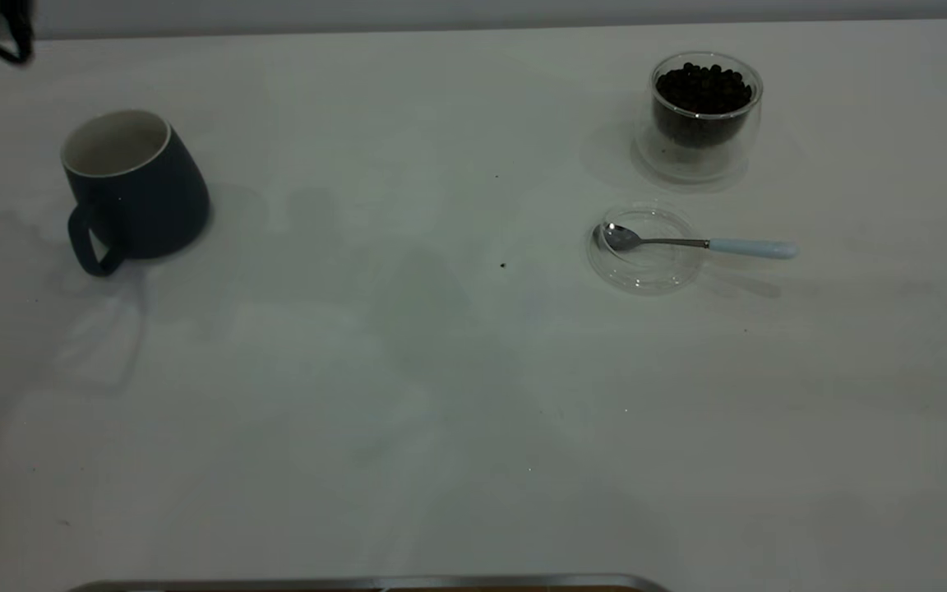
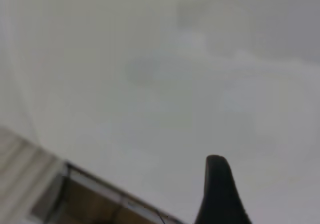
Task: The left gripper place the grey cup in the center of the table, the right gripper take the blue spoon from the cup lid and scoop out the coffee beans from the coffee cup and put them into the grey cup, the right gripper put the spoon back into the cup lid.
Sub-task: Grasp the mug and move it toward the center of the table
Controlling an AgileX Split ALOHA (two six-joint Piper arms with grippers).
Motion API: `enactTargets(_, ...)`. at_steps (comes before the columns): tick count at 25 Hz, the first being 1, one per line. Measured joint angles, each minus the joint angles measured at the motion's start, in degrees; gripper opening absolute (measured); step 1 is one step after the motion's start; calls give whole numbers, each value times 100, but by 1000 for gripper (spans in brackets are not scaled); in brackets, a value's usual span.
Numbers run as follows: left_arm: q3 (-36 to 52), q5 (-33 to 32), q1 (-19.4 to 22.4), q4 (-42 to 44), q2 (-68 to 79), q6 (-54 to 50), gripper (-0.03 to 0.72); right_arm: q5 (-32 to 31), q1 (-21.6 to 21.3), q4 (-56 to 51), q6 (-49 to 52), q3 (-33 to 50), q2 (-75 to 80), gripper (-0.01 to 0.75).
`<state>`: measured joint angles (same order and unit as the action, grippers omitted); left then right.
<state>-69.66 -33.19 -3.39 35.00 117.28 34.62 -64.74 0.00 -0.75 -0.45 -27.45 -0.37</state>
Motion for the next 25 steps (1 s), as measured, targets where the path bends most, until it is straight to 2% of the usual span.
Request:
enactTargets(7,-6,1296,0,259,611,7,567,0,0,0,0,0,0,238)
enactTargets(12,-6,1908,-56,281,965,14,567,0,0,0,0,0,0,238)
enactTargets(19,-6,2394,-467,315,1164,23,568,4,0,0,0,0,0,238)
enactTargets(25,-6,2909,-1104,315,1195,-30,568,4,0,0,0,0,0,238)
